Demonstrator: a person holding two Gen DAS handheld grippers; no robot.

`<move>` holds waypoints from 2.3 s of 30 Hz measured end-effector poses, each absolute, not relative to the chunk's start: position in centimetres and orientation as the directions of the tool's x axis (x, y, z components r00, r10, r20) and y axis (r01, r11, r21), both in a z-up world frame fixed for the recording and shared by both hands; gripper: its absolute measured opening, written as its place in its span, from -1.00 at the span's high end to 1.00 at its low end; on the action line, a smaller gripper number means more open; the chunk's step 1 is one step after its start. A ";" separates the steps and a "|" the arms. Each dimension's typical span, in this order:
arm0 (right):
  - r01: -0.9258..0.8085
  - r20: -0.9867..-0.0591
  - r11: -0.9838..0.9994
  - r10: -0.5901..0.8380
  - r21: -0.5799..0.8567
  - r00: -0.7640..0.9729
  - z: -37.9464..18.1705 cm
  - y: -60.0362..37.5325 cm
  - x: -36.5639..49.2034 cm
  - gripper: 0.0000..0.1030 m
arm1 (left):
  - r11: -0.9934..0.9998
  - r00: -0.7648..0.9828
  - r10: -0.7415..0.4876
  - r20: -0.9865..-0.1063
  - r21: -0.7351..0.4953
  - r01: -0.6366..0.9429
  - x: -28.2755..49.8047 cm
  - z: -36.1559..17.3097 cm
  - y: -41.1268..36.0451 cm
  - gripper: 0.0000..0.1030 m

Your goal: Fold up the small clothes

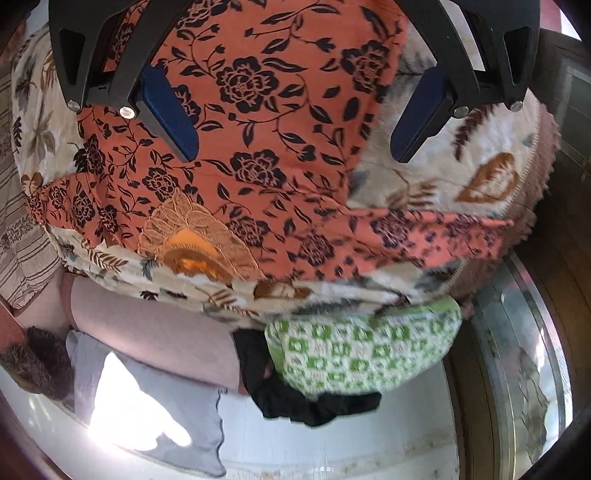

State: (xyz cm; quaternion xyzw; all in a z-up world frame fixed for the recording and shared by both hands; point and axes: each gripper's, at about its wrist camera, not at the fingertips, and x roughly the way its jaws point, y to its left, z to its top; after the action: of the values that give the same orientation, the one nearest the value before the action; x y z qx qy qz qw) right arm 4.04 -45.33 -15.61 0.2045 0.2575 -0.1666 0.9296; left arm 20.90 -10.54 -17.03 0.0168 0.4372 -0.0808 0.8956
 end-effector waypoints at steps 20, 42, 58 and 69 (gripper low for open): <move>0.627 -0.613 0.205 -0.131 0.752 0.779 -33.3 -79.2 11.9 -0.02 | 0.969 0.562 -0.232 -0.794 -0.136 0.208 29.3 -28.1 -19.6 -1.00; 0.517 -0.449 0.393 -0.258 0.760 0.856 -24.7 -77.0 16.0 0.84 | 0.979 0.602 -0.197 -0.774 -0.117 0.169 30.1 -26.5 -16.3 -1.00; 0.089 -0.532 0.846 0.245 0.525 0.811 -19.7 -38.3 29.7 0.82 | 0.979 0.647 0.078 -0.758 -0.066 -0.195 32.4 -23.9 0.7 -1.00; -0.107 -0.687 0.833 0.513 0.543 0.514 -30.9 -27.4 27.0 -0.44 | 0.952 0.635 0.026 -0.772 -0.174 -0.251 32.5 -24.0 4.2 -1.00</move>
State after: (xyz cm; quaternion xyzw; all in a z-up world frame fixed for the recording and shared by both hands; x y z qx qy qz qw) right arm 27.02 -27.41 -30.88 0.2223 0.4573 0.1843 0.8411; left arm 32.53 4.17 -24.02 -0.1335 0.4204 0.0774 0.8941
